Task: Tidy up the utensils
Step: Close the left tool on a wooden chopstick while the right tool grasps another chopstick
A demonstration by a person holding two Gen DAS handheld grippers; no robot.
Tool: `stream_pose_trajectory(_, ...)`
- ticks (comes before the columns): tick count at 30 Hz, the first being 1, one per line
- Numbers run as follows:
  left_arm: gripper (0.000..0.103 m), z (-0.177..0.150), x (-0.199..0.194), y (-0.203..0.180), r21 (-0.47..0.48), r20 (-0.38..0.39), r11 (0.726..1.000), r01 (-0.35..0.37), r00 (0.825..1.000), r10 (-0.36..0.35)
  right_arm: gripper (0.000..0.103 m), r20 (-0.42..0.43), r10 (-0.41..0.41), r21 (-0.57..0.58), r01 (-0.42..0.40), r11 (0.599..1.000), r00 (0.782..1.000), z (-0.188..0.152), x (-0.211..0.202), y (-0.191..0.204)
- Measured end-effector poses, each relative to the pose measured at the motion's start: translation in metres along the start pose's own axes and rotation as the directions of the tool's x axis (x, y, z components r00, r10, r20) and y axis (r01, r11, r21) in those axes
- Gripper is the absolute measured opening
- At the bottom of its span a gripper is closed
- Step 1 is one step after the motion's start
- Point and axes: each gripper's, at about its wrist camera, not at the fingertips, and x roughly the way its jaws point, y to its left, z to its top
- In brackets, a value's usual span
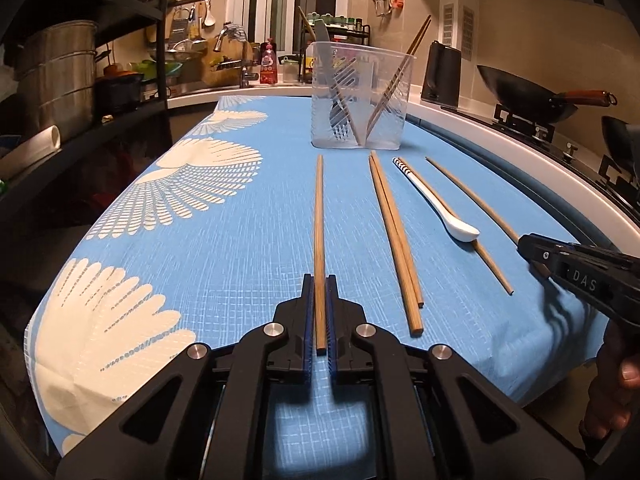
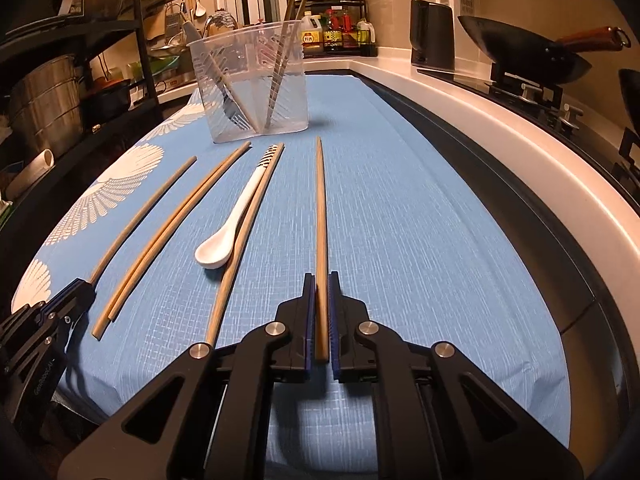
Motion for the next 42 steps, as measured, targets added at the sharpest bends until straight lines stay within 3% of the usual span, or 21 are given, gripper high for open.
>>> stream_pose_trajectory(22, 0.006, 0.000, 0.001, 0.000, 0.005, 0.009, 1.000, -0.001, 1.000, 0.001, 0.008, 0.136, 0.000, -0.054, 0.007, 0.999, 0.991, -0.015, -0.004, 0.004)
stream_pose_trajectory(42, 0.006, 0.003, 0.001, -0.003, 0.009, 0.021, 1.000, 0.003, 1.000, -0.003, 0.007, 0.165, -0.005, -0.084, 0.019, 0.996, 0.986, -0.018, -0.004, 0.008)
